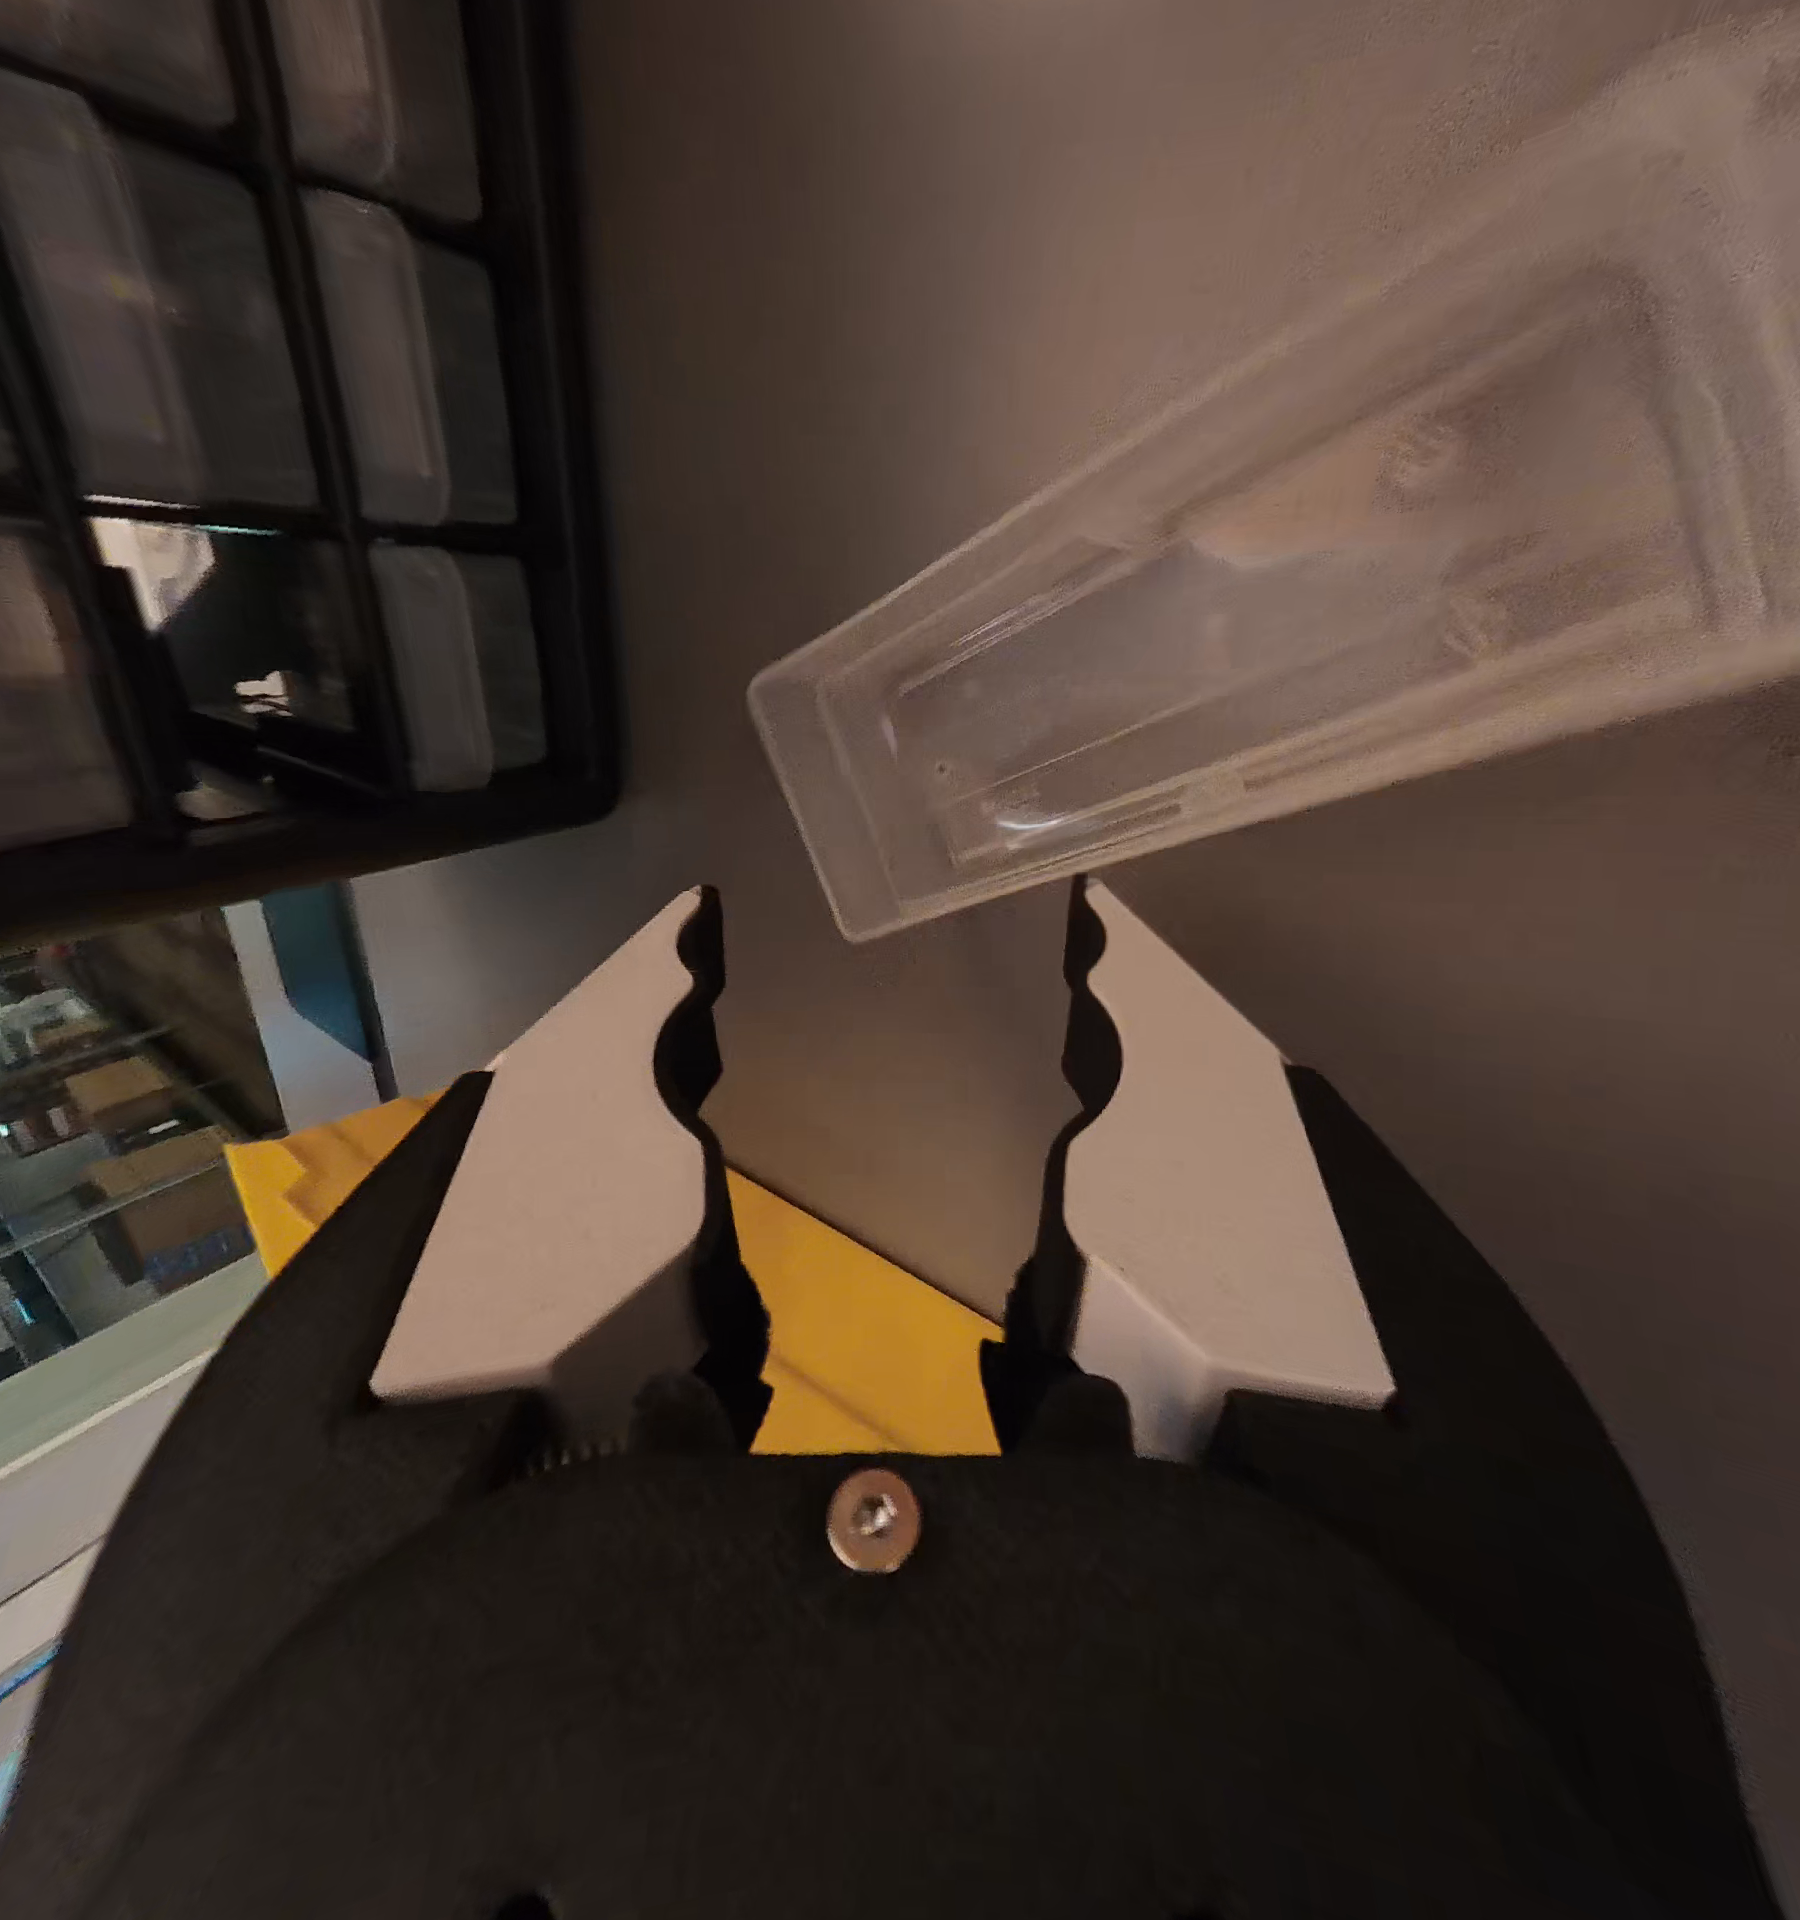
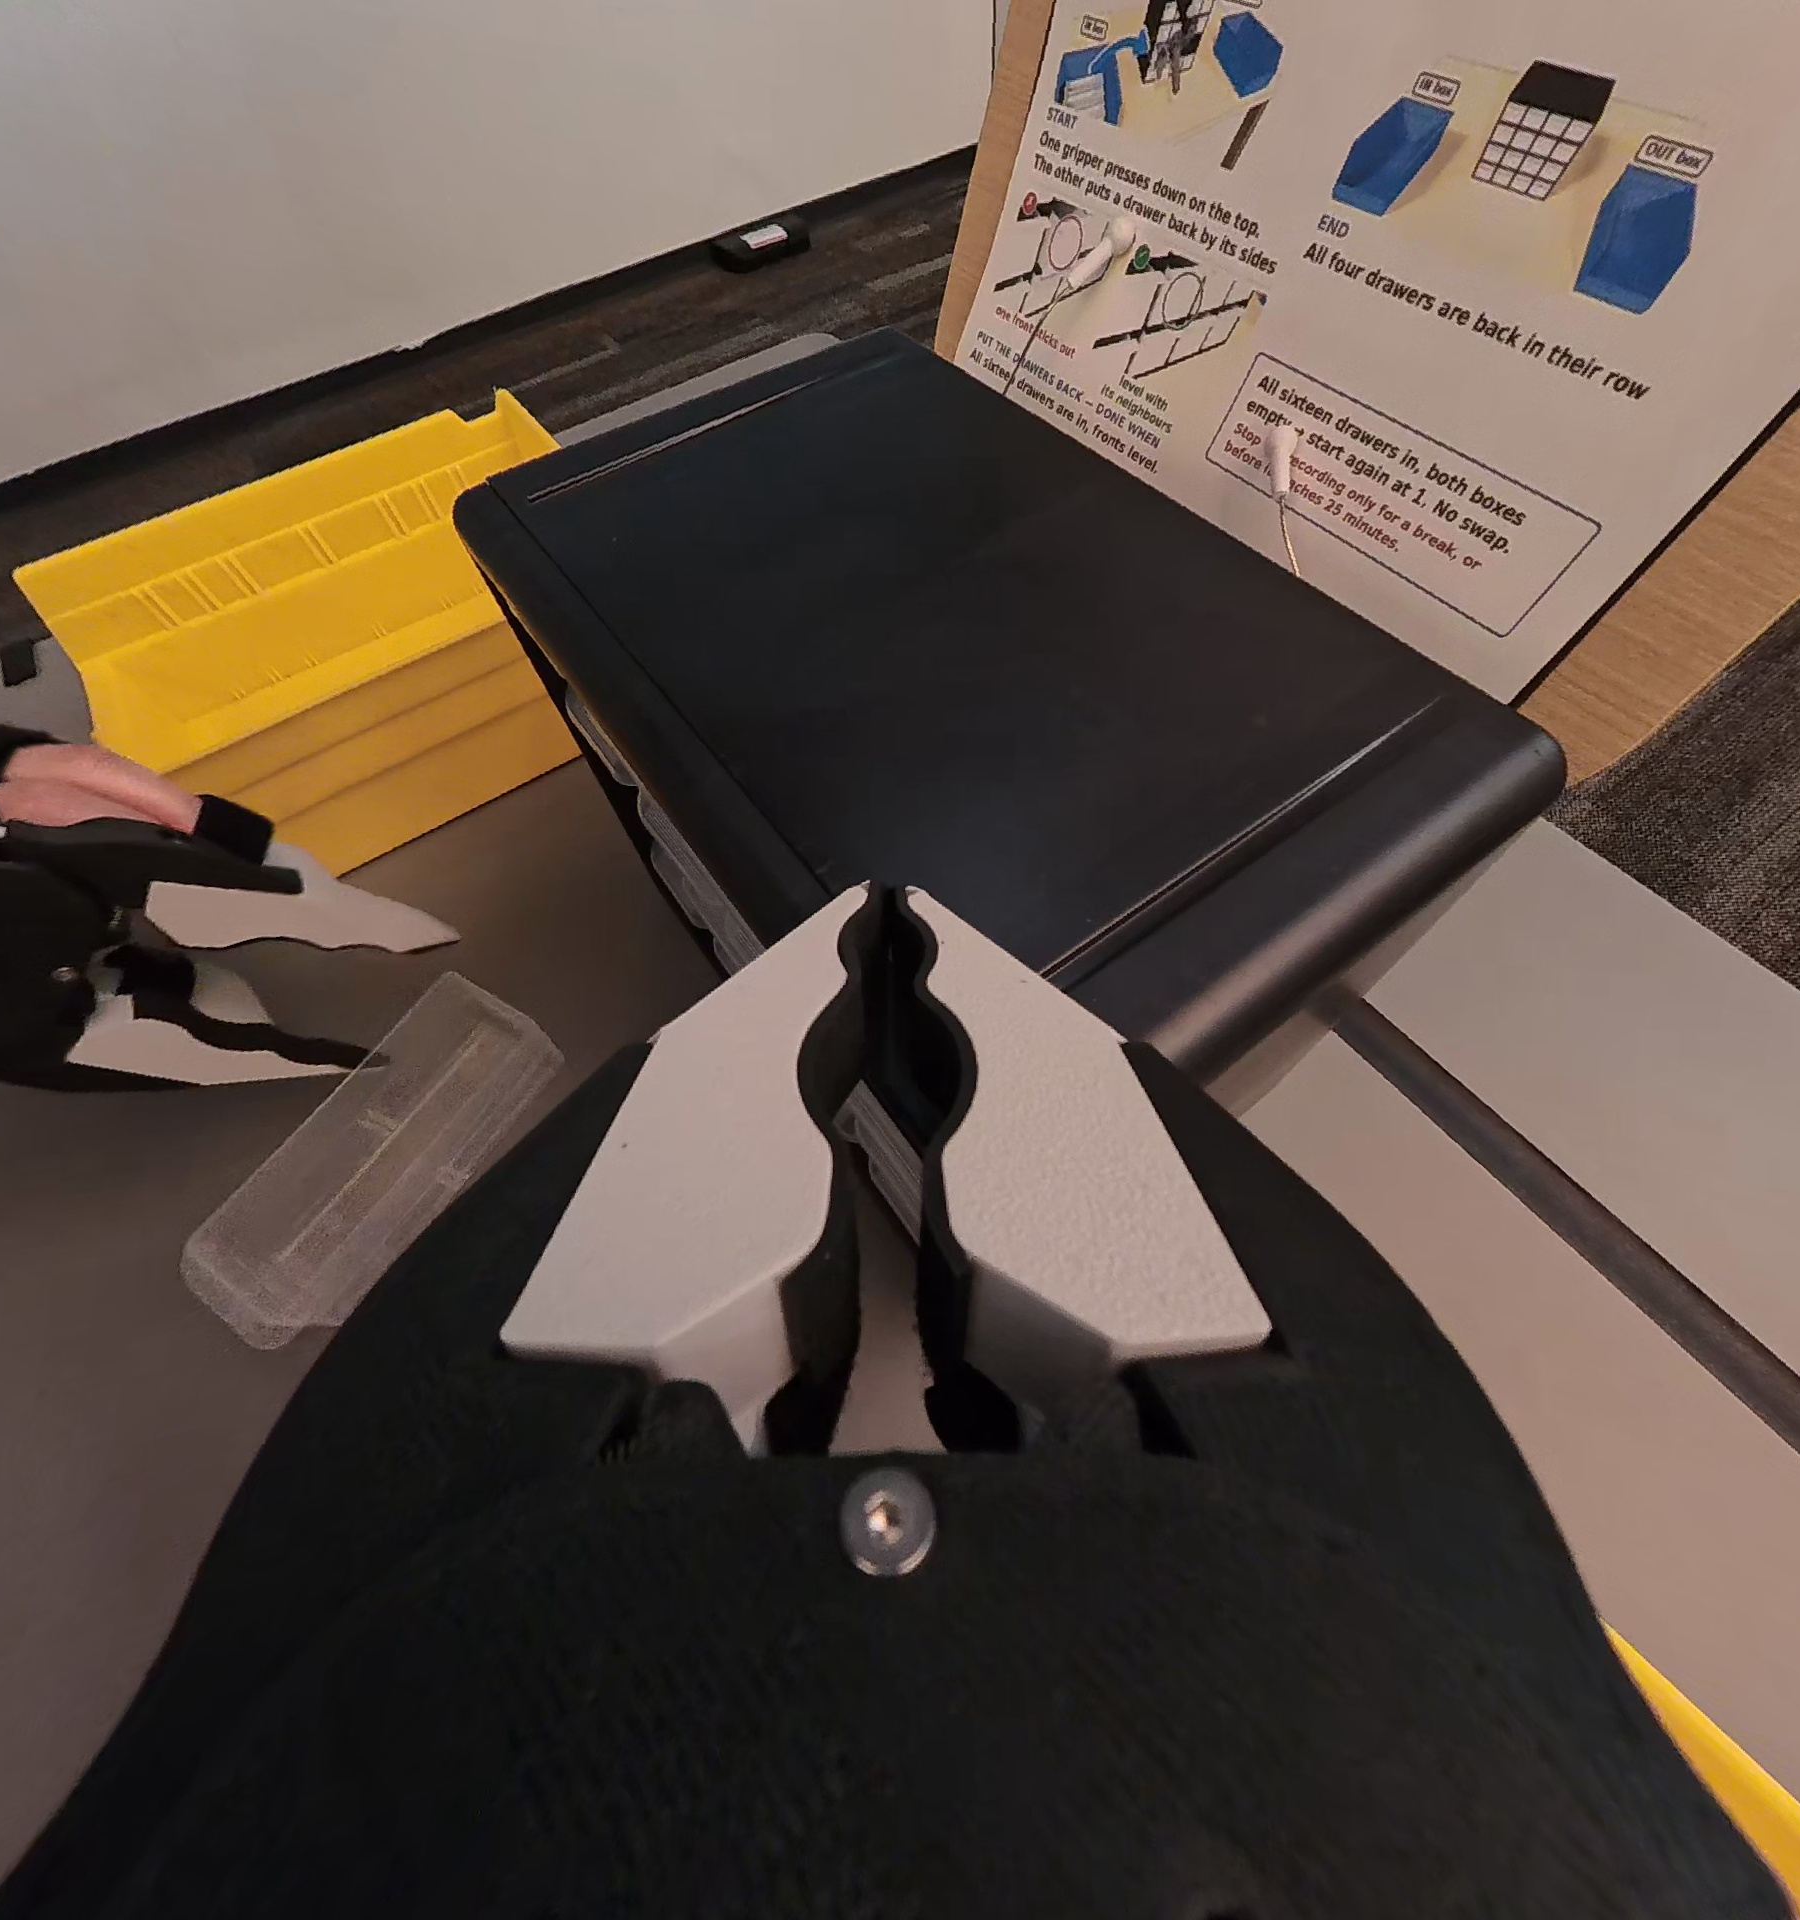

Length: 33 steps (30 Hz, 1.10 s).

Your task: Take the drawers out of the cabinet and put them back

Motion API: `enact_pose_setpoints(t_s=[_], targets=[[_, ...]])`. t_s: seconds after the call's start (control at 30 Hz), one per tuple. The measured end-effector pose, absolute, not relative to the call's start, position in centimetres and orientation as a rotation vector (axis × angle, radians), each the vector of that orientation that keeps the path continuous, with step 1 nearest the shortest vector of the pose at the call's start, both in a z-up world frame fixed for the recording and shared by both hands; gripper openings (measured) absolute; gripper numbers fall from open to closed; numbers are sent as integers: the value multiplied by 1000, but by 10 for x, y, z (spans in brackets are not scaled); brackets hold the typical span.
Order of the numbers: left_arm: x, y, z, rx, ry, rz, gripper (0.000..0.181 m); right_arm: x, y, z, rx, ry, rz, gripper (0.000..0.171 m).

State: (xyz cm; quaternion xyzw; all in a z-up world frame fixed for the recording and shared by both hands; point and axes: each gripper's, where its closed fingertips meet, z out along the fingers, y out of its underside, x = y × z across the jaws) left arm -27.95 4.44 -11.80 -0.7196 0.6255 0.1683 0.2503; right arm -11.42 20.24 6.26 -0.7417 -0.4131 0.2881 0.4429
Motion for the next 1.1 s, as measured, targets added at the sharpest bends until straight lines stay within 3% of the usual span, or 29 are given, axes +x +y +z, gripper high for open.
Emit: enact_pose_setpoints(t_s=[0.03, 0.23, 0.37, 0.57, 0.6, 0.8, 0.93, 0.97, 1.1], targets=[[-279, 50, -118, -1976, 1677, 445, 65, -114, 202, 63, -1840, -1025, 715, 0], [-286, 86, -107, -2043, 1414, 530, 60, -114, 202, 63, -1838, -1029, 720, 0], [-299, 90, -82, -2071, 1153, 499, 45, -114, 202, 63, -1837, -1030, 723, 0], [-246, 39, -62, -2194, 928, -403, 67, -114, 201, 63, -1835, -1032, 727, 0], [-241, 32, -65, -2213, 953, -466, 77, -115, 201, 63, -1834, -1033, 730, 0], [-241, 16, -121, -2272, 1371, -254, 99, -114, 201, 63, -1832, -1031, 744, 0], [-237, 15, -139, -2261, 1530, -165, 88, -114, 200, 63, -1830, -1033, 749, 0], [-238, 14, -142, -2272, 1549, -159, 76, -114, 200, 63, -1829, -1033, 750, 0], [-242, 12, -146, -2306, 1560, -124, 70, -114, 200, 63, -1827, -1037, 758, 0]])
